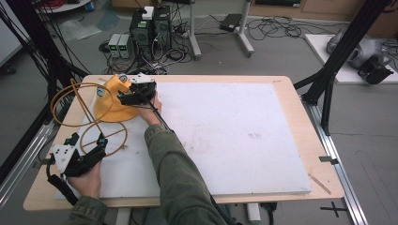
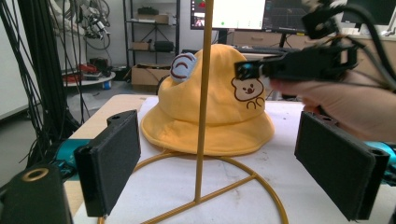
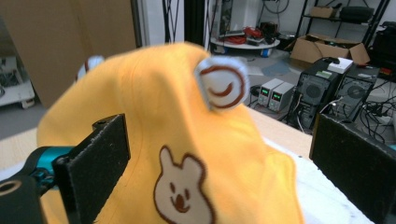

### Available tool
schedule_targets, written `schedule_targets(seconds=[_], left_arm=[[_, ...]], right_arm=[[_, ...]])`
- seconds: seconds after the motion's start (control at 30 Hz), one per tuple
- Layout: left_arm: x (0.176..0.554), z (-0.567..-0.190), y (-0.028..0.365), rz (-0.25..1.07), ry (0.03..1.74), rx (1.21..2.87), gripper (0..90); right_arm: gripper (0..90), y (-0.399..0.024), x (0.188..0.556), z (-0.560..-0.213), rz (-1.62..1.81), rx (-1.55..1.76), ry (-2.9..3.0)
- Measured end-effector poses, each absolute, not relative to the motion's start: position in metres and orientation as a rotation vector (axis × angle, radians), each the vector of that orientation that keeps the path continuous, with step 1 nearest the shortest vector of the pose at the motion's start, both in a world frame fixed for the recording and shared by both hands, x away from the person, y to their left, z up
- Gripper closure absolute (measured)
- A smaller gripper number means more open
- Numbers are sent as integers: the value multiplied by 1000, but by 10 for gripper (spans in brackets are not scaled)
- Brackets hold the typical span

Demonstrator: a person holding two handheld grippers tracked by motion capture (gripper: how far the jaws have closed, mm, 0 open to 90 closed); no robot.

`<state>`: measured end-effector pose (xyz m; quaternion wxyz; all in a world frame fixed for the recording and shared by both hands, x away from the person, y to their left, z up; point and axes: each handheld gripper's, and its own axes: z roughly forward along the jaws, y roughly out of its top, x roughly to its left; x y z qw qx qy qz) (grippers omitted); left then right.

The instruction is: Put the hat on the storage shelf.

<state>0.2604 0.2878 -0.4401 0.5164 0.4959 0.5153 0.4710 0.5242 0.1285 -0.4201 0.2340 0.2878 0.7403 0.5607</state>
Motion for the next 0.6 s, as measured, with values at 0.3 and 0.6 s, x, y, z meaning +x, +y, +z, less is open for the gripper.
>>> schedule_targets(seconds=[0.3,0.6], left_arm=[[260,-441,292,1115,1260,1161,146],[259,-440,292,1117,1257,1154,146]], right_arm=[[158,136,521,-422,1549,740,2045],[381,136,523,-425,1542,738,2081]])
